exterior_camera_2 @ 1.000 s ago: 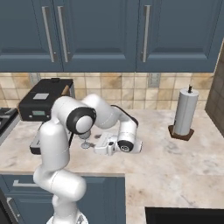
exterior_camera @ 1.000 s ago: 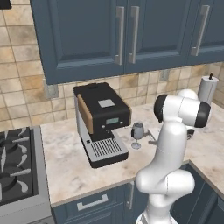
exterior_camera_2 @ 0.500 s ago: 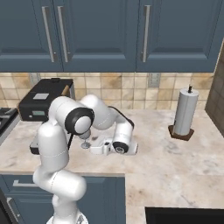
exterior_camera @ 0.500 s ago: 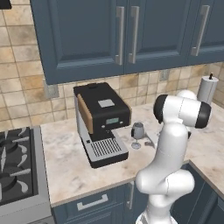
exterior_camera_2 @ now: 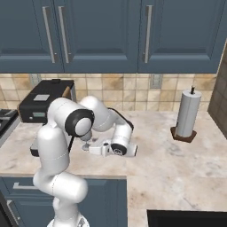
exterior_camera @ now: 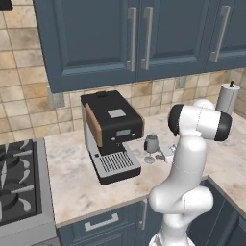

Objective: Retrieve the wine glasses from the counter and place one next to each plate.

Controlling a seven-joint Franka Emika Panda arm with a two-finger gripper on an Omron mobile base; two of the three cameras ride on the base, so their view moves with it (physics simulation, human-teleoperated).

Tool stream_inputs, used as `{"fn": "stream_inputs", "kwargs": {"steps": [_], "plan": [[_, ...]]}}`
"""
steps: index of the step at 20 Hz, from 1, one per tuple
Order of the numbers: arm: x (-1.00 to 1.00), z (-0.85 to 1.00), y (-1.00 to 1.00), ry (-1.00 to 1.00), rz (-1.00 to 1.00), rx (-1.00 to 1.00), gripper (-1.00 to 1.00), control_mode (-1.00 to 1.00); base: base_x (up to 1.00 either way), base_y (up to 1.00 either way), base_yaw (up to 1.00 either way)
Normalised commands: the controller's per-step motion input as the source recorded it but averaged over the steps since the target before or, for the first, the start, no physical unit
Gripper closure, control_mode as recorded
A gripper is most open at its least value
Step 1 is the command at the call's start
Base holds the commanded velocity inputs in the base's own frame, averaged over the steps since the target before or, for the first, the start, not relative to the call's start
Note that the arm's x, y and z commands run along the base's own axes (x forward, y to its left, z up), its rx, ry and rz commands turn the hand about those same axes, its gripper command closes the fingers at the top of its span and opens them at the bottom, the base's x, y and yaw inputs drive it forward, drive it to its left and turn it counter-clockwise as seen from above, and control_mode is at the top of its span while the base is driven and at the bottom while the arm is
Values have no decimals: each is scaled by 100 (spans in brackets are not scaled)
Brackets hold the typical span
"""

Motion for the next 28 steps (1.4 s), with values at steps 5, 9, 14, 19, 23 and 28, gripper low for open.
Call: {"fn": "stream_inputs", "kwargs": {"steps": [5,9,14,19,23,28], "plan": [[7,-4,0,-14,0,0,-100,-100,0,0,0],[1,-20,1,-4,0,0,-100,-100,0,0,0],[14,-16,6,-5,-1,-1,-100,-100,0,0,0],[17,-7,1,-12,-1,0,-100,-100,0,0,0],[20,-23,12,-3,-1,0,-100,-100,0,0,0],[26,-22,17,-1,-1,-1,-100,-100,0,0,0]]}}
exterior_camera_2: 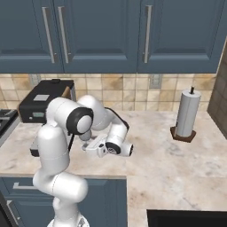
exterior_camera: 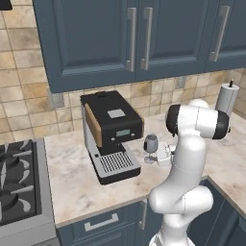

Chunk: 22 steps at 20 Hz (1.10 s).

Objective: Retrieve the wine glasses from the counter and place one next to each plate.

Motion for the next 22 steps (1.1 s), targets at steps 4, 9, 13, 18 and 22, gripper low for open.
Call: {"fn": "stream_inputs", "kwargs": {"steps": [4,9,13,18,22], "plan": [[19,-19,9,0,-1,0,-100,-100,0,0,0],[7,-13,6,0,-1,0,100,-100,0,0,0],[0,0,0,-3,0,0,100,-100,0,0,0],[0,0,5,-2,0,0,100,-100,0,0,0],[-22,15,0,-14,0,0,100,-100,0,0,0]]}}
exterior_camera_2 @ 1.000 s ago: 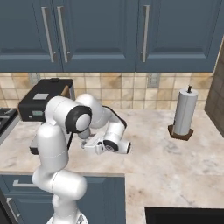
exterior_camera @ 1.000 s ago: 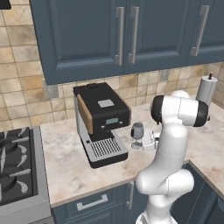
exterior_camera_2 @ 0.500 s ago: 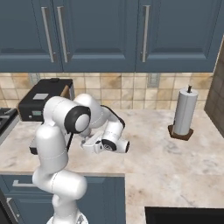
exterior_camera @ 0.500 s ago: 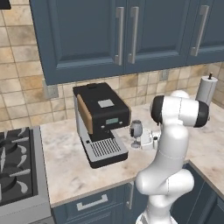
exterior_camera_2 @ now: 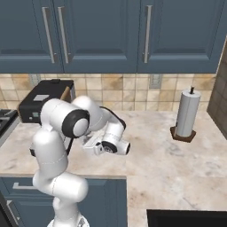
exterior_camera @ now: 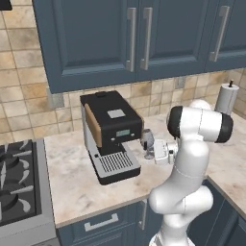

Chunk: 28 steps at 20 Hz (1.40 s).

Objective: Retrieve the wine glasses from the counter and place one next to each plate.

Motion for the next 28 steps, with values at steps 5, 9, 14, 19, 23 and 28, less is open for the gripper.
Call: {"fn": "stream_inputs", "kwargs": {"steps": [5,9,14,19,23,28], "plan": [[-73,51,-2,-33,1,0,100,-100,0,0,0],[-83,74,-6,-42,3,0,100,-100,0,0,0],[-63,98,-15,-36,1,0,100,-100,0,0,0],[-56,100,-13,-24,0,0,100,-100,0,0,0],[-74,96,-2,-14,0,0,100,-100,0,0,0],[-86,75,0,-1,0,0,100,-100,0,0,0]]}}
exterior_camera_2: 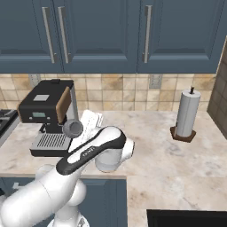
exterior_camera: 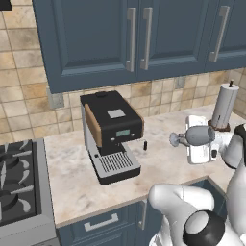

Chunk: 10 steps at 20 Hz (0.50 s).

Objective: Retrieve the wine glasses from the counter and place one next to each plate.

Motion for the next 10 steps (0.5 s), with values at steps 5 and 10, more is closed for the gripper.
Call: {"fn": "stream_inputs", "kwargs": {"steps": [5,10], "plan": [[-89,50,0,0,-2,0,100,-100,0,0,0],[-65,53,0,1,-1,0,100,-100,0,0,0]]}}
